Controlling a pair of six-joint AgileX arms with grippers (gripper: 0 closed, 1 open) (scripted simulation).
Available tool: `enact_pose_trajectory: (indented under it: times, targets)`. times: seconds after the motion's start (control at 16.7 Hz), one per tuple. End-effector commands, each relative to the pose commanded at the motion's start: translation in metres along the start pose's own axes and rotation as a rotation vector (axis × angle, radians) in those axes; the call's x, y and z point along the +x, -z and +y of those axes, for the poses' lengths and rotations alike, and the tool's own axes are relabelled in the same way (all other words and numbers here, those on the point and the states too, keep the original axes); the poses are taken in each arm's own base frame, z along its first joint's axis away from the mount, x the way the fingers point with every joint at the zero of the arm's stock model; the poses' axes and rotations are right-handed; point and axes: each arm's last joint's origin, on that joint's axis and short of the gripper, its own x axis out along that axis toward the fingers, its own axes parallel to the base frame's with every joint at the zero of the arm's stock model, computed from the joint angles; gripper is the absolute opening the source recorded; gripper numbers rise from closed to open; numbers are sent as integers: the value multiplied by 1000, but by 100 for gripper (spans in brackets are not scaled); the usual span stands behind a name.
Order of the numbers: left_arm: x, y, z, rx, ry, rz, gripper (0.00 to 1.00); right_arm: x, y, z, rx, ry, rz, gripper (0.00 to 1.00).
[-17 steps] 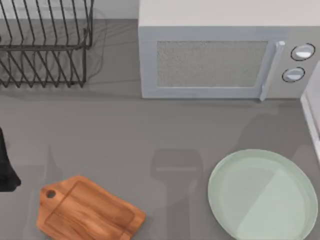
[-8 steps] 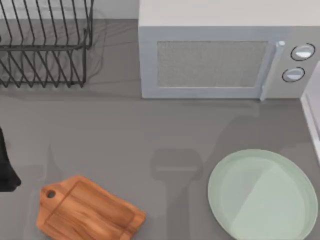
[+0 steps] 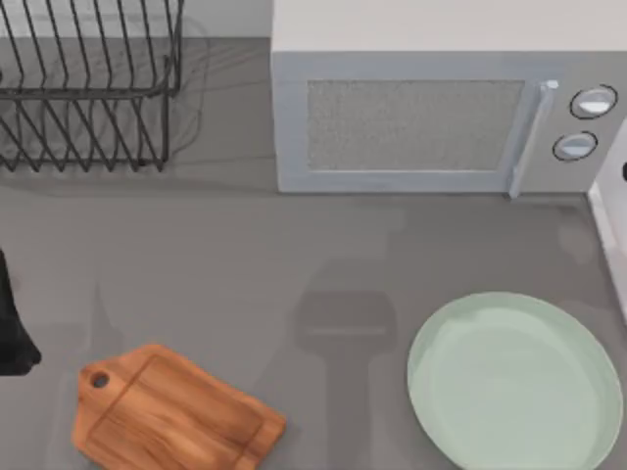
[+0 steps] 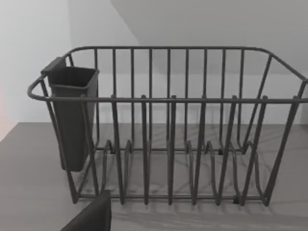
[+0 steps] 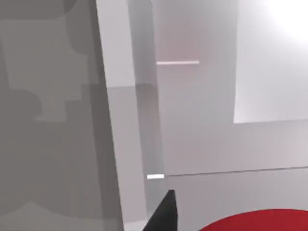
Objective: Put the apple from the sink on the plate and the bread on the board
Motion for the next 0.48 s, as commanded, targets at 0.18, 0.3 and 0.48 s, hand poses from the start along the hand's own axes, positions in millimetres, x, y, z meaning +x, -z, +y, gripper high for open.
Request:
enact_pose_trajectory:
  times: [0.18, 0.3, 0.48]
  targets:
    - [0, 0, 0, 0, 0, 0, 100, -12, 26, 36, 17, 7, 42, 0]
    - [0, 0, 0, 0, 0, 0, 100, -19, 46, 61, 21, 14, 63, 0]
    - [0, 0, 0, 0, 0, 0, 100, -31, 75, 97, 10, 21, 73, 0]
